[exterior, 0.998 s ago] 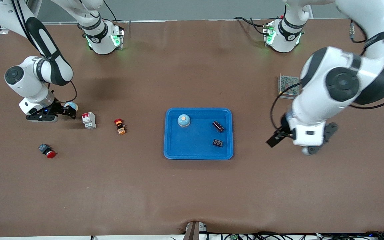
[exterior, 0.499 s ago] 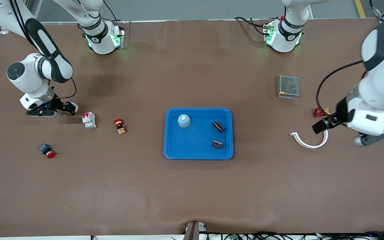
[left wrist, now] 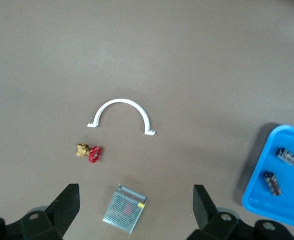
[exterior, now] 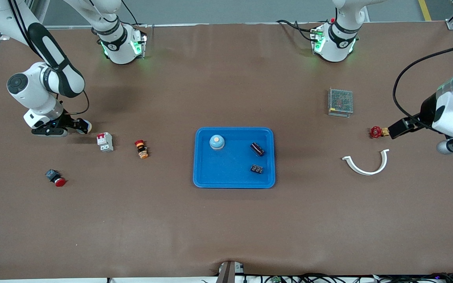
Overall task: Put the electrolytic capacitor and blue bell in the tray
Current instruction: 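Return the left arm to rest while the right gripper grasps the bell, then lift the second blue bell and carry it toward the tray with the right gripper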
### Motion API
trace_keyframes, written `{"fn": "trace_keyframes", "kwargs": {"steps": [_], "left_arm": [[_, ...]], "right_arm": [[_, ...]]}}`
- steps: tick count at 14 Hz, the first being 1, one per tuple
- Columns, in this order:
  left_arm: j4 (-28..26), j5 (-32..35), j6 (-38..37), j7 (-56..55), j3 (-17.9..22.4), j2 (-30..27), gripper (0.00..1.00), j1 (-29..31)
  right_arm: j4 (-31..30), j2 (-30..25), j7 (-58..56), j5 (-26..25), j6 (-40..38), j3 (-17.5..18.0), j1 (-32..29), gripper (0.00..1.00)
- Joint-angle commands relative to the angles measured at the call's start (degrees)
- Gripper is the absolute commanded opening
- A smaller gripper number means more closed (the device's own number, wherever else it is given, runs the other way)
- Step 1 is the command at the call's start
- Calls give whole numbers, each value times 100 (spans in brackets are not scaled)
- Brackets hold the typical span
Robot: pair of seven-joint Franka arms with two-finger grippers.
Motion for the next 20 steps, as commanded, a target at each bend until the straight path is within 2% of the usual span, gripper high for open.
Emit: {"fn": "trace_keyframes", "kwargs": {"steps": [1,4,7,10,12,20], "left_arm": [[-150,-55,-106,560,-14,-363,100,37],[-212,-143,-290,1142,249,-592,100,-129],[-597,-389,-353,1266,889,-1013,100,-673],[-922,-854,-344,1591,1689,-1356,100,-1148],[-1186,-917,-300,1618,2033,-1594,100,-1438],[-1240,-926,-300,1618,2060,-1691,100,-1439]], "right_arm": [[-146,-40,-72,73,105,115,-132,100],[-234,-40,-72,82,105,133,-132,100],[-269,-40,-63,160,105,142,-124,100],[-287,-40,-63,371,105,317,-132,100],[-322,-40,-63,521,105,414,-132,100],[-305,-40,-352,521,105,432,-211,100]]}}
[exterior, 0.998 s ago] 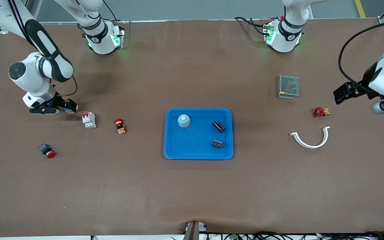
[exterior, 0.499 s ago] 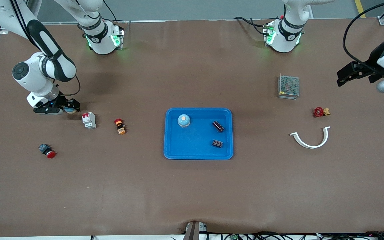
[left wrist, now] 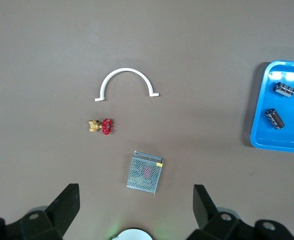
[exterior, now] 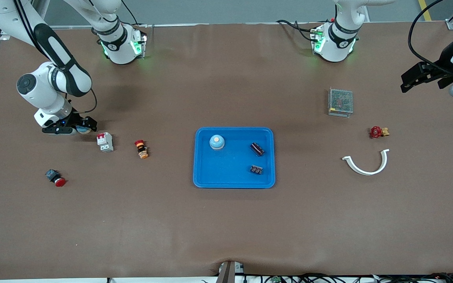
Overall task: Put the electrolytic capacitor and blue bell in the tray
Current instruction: 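Lift the second blue bell and carry it toward the tray with the right gripper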
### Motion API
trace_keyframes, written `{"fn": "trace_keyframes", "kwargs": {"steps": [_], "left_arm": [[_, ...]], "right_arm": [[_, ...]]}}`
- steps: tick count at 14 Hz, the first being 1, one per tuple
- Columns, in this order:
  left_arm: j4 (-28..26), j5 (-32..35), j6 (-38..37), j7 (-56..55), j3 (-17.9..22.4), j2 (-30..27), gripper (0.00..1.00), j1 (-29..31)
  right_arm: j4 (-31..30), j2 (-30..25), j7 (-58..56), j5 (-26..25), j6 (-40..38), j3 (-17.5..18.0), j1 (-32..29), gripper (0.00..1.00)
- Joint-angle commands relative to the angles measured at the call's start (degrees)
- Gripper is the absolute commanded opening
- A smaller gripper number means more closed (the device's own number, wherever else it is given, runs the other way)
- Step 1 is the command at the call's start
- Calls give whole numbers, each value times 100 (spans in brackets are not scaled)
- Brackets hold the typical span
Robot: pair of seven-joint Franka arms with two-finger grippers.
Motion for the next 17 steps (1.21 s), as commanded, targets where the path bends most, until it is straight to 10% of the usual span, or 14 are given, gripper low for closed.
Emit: {"fn": "trace_keyframes", "kwargs": {"steps": [1,3,9,17], "left_arm": [[-153,-97,72,47,50,-150,100,-65],[-126,-97,80,56,50,-115,100,-66],[-118,-97,80,47,59,-106,100,-48],[-109,-97,80,47,59,-62,100,-48]], "right_arm": [[-100,-53,-361,117,92,119,-242,100],[-100,-53,-493,117,92,119,-243,97],[-126,-53,-563,117,39,128,-199,0],[251,-307,-810,448,-1003,488,-190,0]]}}
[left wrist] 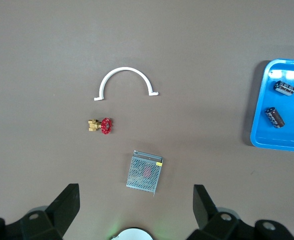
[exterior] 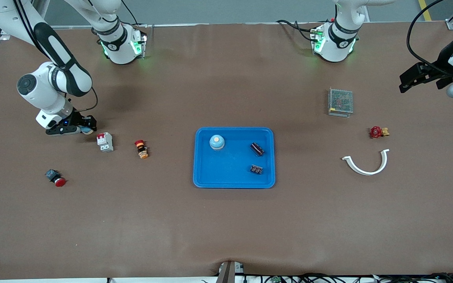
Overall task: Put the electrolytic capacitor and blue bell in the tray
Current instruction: 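Lift the second blue bell and carry it toward the tray with the right gripper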
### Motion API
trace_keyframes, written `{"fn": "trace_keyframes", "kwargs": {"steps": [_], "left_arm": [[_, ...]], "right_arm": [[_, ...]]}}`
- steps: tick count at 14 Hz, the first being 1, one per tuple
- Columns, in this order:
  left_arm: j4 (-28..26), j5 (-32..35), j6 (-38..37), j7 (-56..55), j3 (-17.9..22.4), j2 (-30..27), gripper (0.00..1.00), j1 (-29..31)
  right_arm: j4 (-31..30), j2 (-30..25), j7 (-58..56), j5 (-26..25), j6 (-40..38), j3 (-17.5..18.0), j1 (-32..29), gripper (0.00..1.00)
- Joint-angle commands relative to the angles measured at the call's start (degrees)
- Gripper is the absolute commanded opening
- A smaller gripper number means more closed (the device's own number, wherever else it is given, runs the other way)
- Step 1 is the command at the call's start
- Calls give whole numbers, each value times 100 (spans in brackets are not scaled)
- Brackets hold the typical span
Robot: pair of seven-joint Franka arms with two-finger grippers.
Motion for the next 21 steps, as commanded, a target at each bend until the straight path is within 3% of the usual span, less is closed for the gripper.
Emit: {"fn": "trace_keyframes", "kwargs": {"steps": [1,7,10,17,21], "left_arm": [[-72,-95,73,47,52,-55,100,-20],[-72,-95,187,47,43,-11,100,-38],[-46,-104,187,47,52,-19,100,-20],[-37,-95,187,30,43,-19,100,-29],[-37,-95,213,30,43,-11,100,-38]], "right_arm": [[337,-345,-112,564,-945,327,-75,0],[1830,-522,-33,847,-3204,443,-5,0],[2692,-513,650,848,-4181,434,292,0],[3581,-425,3029,742,-4359,417,1829,0],[4371,197,5165,417,-4307,417,2832,0]]}}
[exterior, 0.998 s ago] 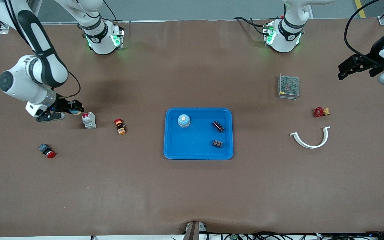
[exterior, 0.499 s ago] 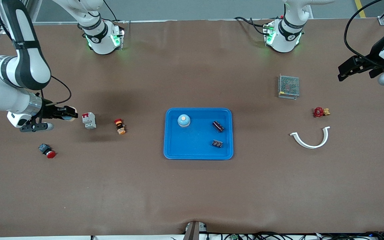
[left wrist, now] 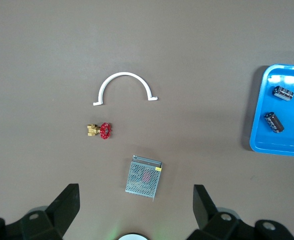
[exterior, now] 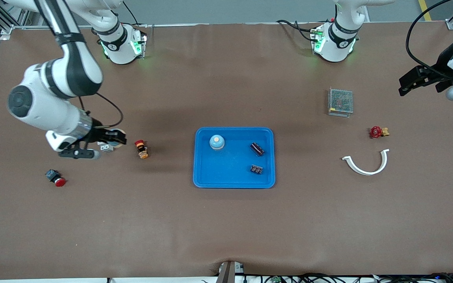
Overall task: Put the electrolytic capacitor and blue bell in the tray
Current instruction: 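Lift the second blue bell and carry it toward the tray with the right gripper, then lower the bell into the tray beside the first bell with the right gripper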
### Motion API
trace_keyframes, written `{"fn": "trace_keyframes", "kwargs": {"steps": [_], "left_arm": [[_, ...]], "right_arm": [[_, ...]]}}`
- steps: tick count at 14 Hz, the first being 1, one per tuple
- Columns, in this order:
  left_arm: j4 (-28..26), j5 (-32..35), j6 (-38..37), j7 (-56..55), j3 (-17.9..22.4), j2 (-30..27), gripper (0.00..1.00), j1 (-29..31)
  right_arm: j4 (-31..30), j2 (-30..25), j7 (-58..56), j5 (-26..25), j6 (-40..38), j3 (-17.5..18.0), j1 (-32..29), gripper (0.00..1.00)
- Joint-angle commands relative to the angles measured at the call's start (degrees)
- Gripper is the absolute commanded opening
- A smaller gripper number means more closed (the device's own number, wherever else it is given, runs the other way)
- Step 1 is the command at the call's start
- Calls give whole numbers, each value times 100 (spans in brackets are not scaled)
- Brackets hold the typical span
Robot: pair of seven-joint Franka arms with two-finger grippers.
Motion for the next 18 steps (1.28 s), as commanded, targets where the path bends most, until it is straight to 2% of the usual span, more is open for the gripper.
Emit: {"fn": "trace_keyframes", "kwargs": {"steps": [1,7,9,12,18], "left_arm": [[2,-95,43,30,42,-34,100,-36],[-7,-95,34,30,42,-34,100,-45],[-7,-95,34,30,51,-34,100,-54],[-7,-95,34,30,42,-34,100,-54],[-7,-95,17,39,42,-34,100,-54]], "right_arm": [[791,677,1305,-205,31,-50,611,0],[1345,1678,3231,-222,1051,-67,1622,0],[1827,2126,3845,-467,1043,-111,2009,0],[2593,2751,5015,-1293,920,-102,2413,0],[3111,3516,5659,-1427,973,-234,2749,0]]}}
